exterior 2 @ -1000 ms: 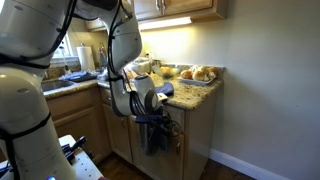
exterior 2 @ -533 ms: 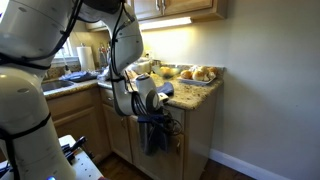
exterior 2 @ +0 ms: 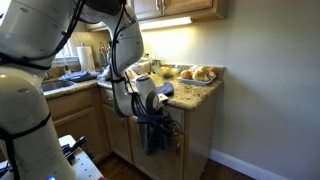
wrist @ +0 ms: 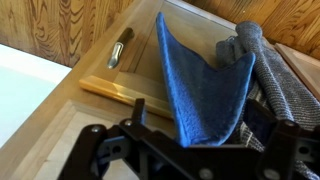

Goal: Take the blue towel hanging to the drawer and put it on the counter

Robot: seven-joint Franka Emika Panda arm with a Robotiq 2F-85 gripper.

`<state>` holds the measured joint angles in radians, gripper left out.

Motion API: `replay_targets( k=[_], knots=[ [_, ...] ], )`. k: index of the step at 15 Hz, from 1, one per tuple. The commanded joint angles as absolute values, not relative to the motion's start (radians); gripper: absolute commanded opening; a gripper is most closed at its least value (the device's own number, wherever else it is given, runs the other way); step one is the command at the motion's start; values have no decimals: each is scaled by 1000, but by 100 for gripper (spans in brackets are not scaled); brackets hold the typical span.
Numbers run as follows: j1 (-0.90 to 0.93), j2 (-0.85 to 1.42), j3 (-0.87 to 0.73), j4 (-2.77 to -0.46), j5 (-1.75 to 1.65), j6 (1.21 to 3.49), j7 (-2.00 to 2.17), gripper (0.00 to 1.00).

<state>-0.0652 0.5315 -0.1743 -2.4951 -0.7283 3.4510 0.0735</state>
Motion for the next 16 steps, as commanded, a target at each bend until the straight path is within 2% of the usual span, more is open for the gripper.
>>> replay_targets(
  k=[1,5,6,13,16],
  knots=[
    [-160,563,-73,-2486,-632,3463,-33,100],
    [-233,591,-4,-2458,-653,3474,-51,100],
    [-254,592,24,-2464,-597,3472,-110,80],
    [-260,583,10,-2467,-537,3473,-213,34],
    [-327,584,67,-2443,-564,3466,-226,15]
  ],
)
